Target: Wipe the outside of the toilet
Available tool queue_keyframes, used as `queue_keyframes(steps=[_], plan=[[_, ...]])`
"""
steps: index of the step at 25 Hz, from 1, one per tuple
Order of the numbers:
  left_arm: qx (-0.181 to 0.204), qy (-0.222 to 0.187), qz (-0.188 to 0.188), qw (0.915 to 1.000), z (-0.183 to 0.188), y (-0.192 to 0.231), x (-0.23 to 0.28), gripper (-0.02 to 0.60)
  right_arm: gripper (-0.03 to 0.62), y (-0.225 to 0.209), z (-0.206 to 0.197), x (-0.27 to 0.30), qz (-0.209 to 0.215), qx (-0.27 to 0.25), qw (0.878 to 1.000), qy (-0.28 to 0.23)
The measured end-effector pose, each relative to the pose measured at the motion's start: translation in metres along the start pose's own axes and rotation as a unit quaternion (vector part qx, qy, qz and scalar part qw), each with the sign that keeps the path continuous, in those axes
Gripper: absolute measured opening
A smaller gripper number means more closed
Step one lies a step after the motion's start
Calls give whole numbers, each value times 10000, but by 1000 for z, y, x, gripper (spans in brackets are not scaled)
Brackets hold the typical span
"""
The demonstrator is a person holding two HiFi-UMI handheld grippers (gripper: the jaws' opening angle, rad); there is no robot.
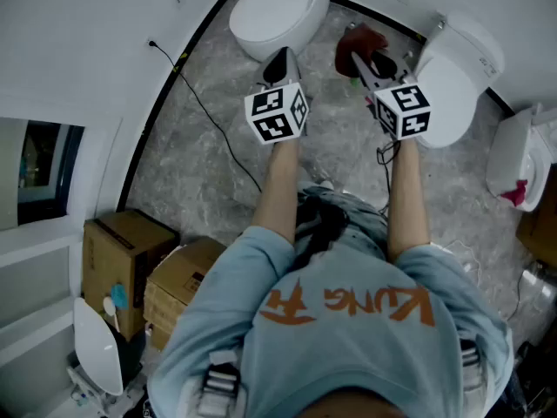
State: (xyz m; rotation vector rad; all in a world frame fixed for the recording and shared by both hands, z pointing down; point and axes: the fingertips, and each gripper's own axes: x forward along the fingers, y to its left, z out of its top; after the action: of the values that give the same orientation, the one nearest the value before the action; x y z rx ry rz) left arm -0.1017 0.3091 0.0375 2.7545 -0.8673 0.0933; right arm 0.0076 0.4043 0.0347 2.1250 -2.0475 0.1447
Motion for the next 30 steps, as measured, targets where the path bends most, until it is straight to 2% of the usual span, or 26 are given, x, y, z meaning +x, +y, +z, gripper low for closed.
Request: queue_keyframes(steps=[3, 5, 9, 13, 16, 20, 24, 26, 30], plan=[[-4, -6, 0, 10000, 2, 1, 4, -6, 71, 1, 4, 3, 142, -20, 9999, -61], [-19, -22, 14, 10000, 5, 3, 5, -6, 69, -3, 8, 5, 91, 105, 9998, -165], [-36, -42, 81, 10000, 9, 11, 5, -6, 72, -19, 9, 11, -223, 364, 9988, -225], [-127, -52, 331, 9994, 12, 41, 3, -6, 72, -35, 9, 25, -616, 615, 9958, -265], [-187, -56, 441, 9988, 14, 59, 10, -6, 72, -43, 9, 40, -715, 766, 9941, -277], [-315, -106, 486, 9983, 14, 78, 41, -6, 72, -53, 2, 69, -714, 763, 9944, -180], [-364, -168, 147, 9991, 14, 73, 88, -6, 72, -90, -9, 92, -902, 905, 9918, -48], [-355, -25, 35, 9994, 9, 73, 113, -6, 72, -109, -13, 106, -949, 999, 9904, 67], [-460, 463, 196, 9977, -17, 97, 157, -6, 72, -131, -20, 147, -896, 995, 9906, 285]])
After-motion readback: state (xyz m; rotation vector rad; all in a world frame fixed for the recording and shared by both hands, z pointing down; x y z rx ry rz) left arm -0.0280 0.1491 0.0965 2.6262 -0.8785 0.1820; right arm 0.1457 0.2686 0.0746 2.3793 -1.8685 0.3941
